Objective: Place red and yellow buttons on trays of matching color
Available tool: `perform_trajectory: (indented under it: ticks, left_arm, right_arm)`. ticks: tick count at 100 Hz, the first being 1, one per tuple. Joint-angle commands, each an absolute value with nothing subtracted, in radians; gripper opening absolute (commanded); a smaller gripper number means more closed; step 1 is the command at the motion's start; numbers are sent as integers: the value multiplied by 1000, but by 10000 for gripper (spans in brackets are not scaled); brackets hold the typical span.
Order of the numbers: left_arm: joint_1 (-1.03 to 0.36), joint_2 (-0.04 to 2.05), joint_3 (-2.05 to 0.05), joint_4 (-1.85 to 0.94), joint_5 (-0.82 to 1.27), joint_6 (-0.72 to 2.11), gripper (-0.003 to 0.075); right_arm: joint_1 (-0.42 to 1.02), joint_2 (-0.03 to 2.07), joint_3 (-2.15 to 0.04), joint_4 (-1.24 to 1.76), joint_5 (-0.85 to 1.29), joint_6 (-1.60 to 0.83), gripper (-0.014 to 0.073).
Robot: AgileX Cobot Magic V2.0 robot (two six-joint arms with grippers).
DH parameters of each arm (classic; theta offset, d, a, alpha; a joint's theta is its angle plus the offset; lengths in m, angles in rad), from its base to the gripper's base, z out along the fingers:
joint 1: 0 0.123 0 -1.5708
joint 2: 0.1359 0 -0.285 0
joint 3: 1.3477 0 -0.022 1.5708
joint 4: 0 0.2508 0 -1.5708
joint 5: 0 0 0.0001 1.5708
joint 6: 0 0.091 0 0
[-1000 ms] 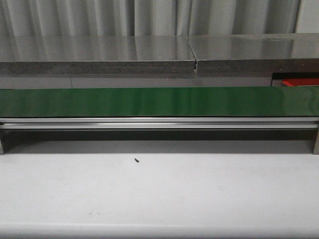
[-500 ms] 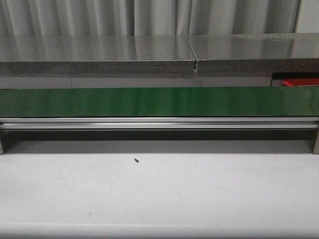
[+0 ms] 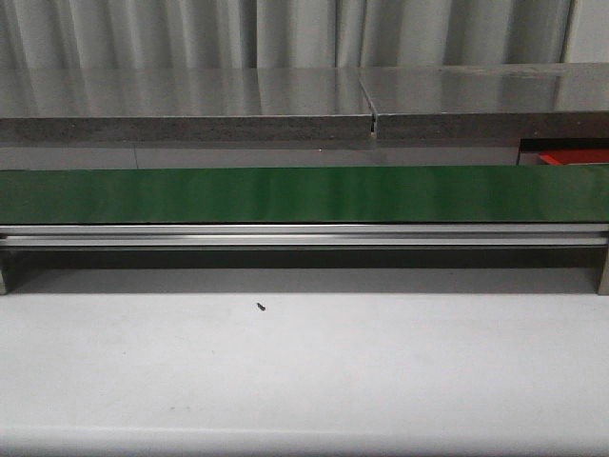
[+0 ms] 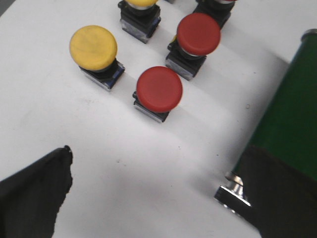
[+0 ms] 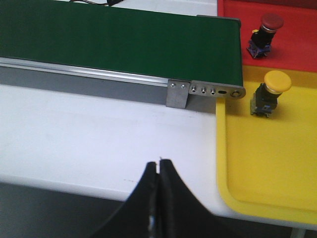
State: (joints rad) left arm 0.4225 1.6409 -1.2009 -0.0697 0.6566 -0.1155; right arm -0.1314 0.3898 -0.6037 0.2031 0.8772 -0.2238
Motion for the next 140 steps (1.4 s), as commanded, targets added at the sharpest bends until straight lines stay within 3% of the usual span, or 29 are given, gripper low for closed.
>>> perform_trajectory:
  ticks: [1,44,115,125,140]
  left_arm:
    - [432,1654,-1265,-87,624,-126,660]
    - [433,1831,-1445,-87,715,-122,660]
    - [433,1929,-1479,-99,704,-122,655]
    - [433,1931,-1479,-108,704,-122,605]
    - [433,1932,-1479,-114,704,-122,431]
  right_arm:
    - [-132,397,-628,212,817,-231,-67]
    - [-132,397,-628,212,817,-231,-67]
    - [-132,397,-628,212,817,-231,-67]
    - [-132,397,-628,212,817,-231,-67]
    - [-132,397,-628,212,817,-231,-67]
